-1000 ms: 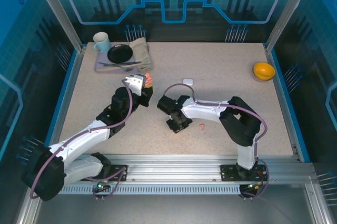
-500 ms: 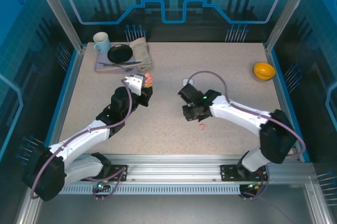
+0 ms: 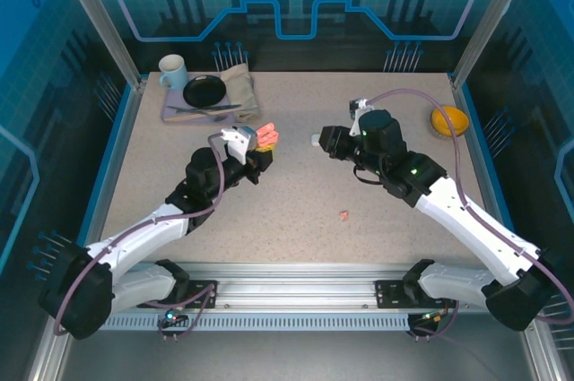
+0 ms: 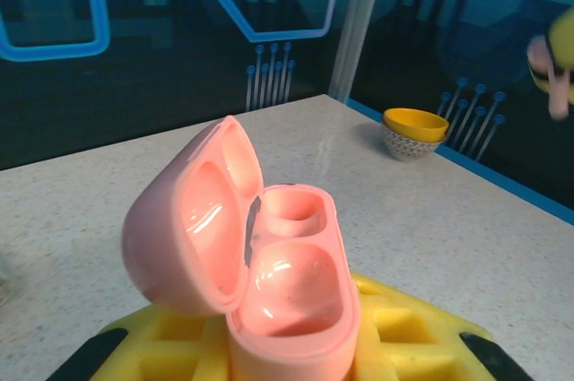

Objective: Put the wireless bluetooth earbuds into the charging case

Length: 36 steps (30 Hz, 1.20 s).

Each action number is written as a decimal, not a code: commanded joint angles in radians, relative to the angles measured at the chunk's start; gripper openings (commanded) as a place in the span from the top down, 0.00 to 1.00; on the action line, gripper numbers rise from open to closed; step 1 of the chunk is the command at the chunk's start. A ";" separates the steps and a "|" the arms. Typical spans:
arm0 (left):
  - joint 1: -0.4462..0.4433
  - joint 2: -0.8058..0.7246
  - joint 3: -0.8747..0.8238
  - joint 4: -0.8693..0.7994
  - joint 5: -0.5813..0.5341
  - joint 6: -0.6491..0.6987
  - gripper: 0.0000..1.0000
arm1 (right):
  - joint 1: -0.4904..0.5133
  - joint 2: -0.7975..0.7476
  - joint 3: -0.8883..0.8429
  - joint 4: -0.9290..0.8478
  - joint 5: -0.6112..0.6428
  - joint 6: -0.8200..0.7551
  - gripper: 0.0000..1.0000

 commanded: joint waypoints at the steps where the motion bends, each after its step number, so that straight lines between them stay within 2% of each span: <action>1: -0.020 0.034 0.076 0.058 0.092 0.041 1.00 | -0.008 -0.005 -0.014 0.264 -0.048 0.082 0.74; 6: -0.070 0.097 0.157 0.039 0.071 0.096 1.00 | -0.011 0.032 -0.022 0.434 -0.082 0.165 0.73; 13: -0.111 0.178 0.220 0.108 0.001 0.123 1.00 | 0.007 0.091 -0.058 0.602 -0.105 0.262 0.73; 20: -0.120 0.223 0.258 0.137 -0.041 0.140 1.00 | 0.062 0.084 -0.089 0.609 -0.053 0.247 0.73; 36: -0.120 0.229 0.276 0.138 -0.050 0.138 1.00 | 0.087 0.076 -0.147 0.593 -0.028 0.239 0.73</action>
